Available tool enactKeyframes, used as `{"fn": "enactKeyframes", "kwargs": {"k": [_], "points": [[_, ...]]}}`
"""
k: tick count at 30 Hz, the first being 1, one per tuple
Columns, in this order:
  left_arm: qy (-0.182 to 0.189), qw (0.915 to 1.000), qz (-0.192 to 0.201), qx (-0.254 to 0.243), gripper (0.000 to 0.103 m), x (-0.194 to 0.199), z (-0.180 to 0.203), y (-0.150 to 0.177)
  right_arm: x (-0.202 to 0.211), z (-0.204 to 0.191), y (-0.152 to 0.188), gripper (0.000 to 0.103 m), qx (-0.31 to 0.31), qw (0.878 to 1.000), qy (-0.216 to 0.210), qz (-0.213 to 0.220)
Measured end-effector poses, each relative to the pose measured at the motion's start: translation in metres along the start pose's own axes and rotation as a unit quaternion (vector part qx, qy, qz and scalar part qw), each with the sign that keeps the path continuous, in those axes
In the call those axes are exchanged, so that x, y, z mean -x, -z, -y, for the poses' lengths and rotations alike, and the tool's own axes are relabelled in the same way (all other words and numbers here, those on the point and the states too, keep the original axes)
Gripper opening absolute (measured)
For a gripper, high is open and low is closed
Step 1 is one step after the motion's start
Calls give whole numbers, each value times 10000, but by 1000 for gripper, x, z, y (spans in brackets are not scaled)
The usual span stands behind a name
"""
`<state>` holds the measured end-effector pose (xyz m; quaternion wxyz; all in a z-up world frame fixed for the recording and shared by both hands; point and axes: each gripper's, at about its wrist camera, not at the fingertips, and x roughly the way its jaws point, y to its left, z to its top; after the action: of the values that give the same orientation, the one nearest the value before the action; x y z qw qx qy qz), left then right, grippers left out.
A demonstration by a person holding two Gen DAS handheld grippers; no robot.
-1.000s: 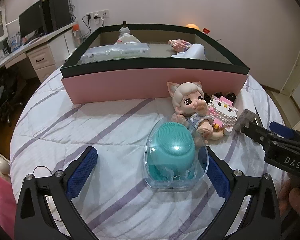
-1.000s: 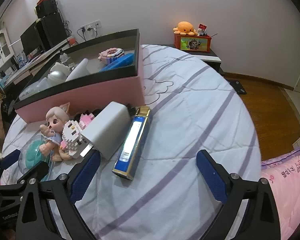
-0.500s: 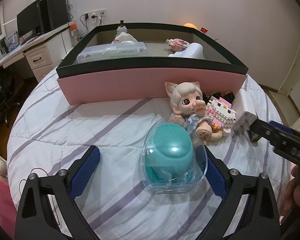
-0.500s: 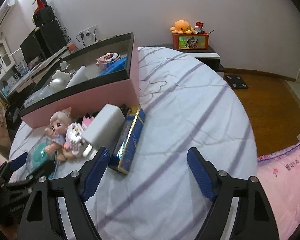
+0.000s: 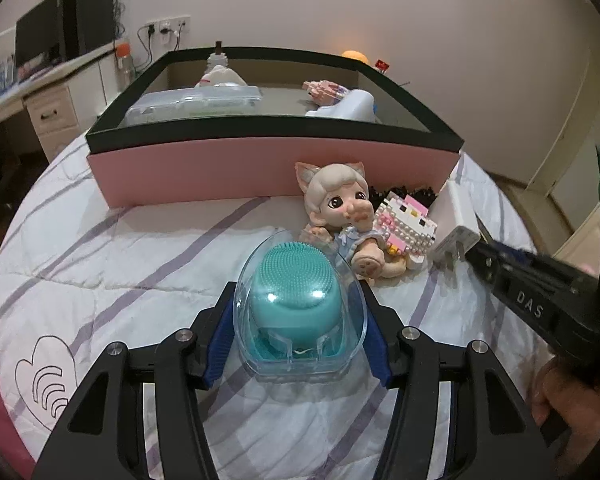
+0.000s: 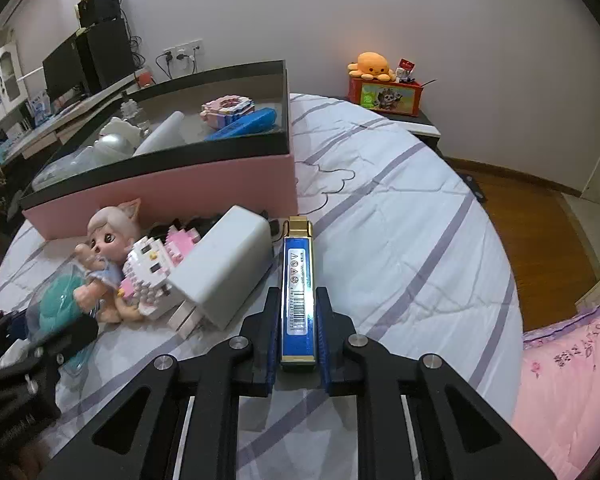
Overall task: Organize rigid objects
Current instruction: 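Carry the teal case and blue tube box into the pink box and open both tools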
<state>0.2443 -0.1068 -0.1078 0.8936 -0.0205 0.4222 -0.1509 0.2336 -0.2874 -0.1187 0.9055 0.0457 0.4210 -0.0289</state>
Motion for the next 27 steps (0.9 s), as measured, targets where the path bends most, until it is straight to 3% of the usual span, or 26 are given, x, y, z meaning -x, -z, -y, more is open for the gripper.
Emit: {"fn": "enactKeyframes", "kwargs": {"k": [10, 17, 24, 27], "points": [[-26, 9999, 113, 59, 56, 26, -11, 9, 34, 5, 15, 15, -237, 9990, -386, 62], [-99, 9992, 359, 107, 56, 53, -23, 5, 61, -7, 6, 15, -203, 9968, -718, 270], [-171, 9972, 711, 133, 56, 73, -38, -23, 76, -34, -26, 15, 62, 9927, -1063, 566], [-205, 9952, 945, 133, 56, 79, -46, -49, 79, -44, -43, 15, 189, 9906, -1161, 704]]}}
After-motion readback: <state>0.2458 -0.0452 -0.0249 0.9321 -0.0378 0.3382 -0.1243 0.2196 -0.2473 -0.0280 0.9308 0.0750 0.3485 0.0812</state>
